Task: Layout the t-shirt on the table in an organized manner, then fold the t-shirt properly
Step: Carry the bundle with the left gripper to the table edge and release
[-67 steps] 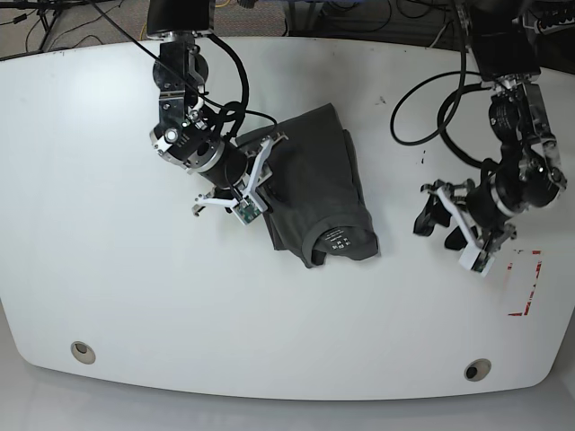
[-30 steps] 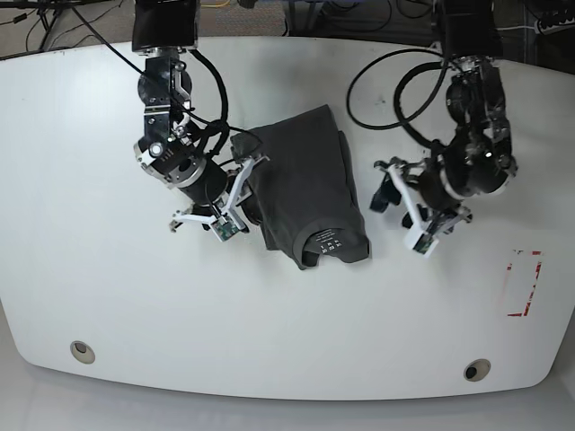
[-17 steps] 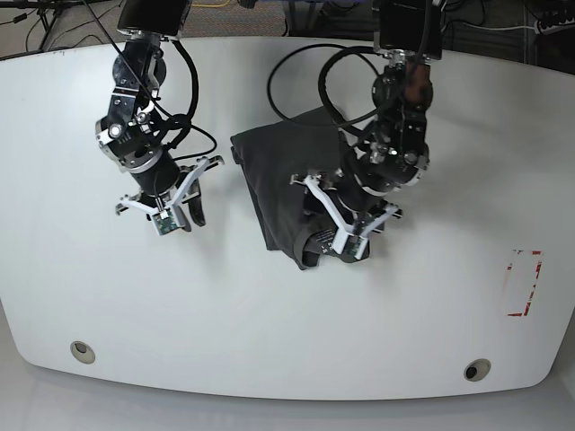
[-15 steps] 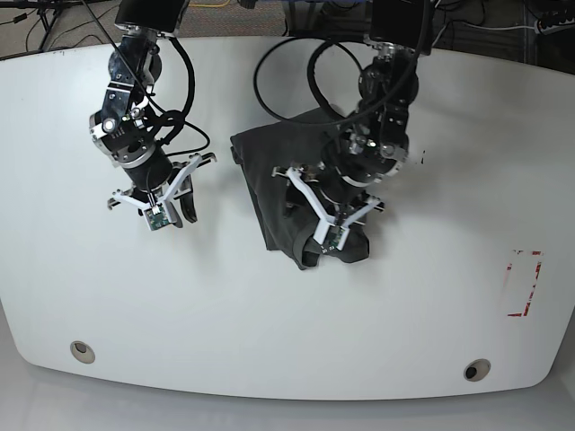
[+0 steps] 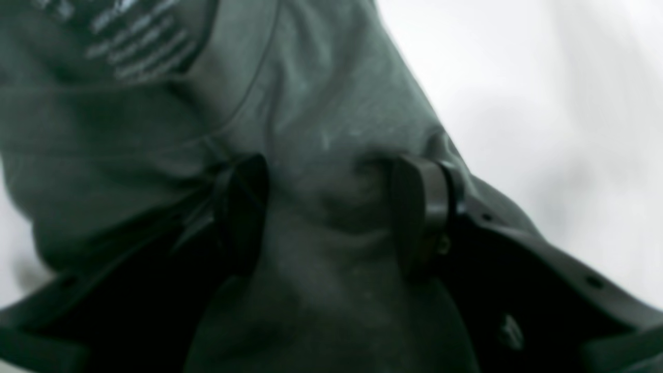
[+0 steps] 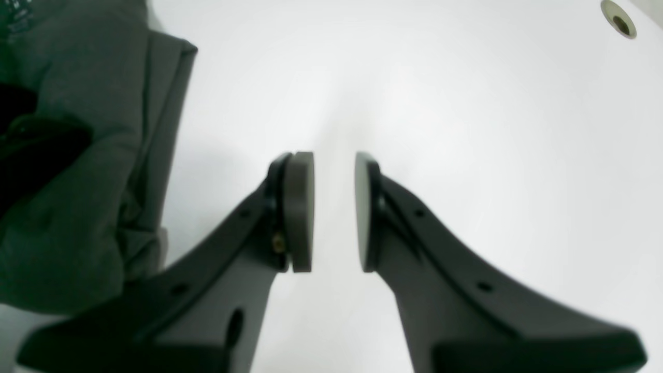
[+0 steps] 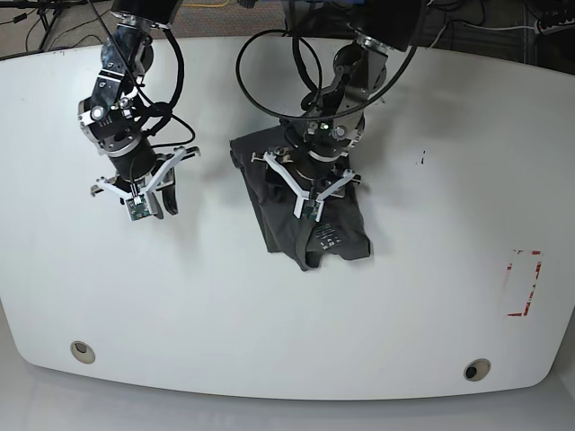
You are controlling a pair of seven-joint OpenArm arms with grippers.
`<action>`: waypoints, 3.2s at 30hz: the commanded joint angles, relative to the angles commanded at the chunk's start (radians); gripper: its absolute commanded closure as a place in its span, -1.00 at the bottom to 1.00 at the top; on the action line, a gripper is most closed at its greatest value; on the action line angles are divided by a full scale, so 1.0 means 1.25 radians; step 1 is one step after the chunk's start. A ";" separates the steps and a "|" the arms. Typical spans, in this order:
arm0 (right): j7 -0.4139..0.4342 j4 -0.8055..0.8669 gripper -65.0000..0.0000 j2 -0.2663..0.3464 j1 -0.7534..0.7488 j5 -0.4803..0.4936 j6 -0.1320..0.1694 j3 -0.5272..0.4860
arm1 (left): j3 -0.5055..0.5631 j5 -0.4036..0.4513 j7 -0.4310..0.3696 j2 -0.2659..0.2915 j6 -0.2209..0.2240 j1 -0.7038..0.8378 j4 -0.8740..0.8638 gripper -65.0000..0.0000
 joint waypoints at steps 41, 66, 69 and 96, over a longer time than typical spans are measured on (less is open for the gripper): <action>0.000 0.020 0.62 -0.045 -0.005 0.000 0.034 -0.018 | -0.393 -0.018 0.191 -0.616 -0.604 0.028 -0.004 -0.12; 0.000 0.036 0.62 -0.045 -0.028 -0.001 0.034 -0.017 | -0.396 -0.025 0.081 -0.765 -0.616 0.055 -0.168 -0.12; 0.000 0.036 0.62 -0.045 -0.028 -0.001 0.034 -0.017 | -0.396 -0.025 0.081 -0.778 -0.617 0.056 -0.160 -0.12; 0.000 0.023 0.62 -0.045 0.009 -0.009 0.034 -0.021 | -0.396 -0.016 0.298 -0.533 -0.646 -0.004 0.365 -0.11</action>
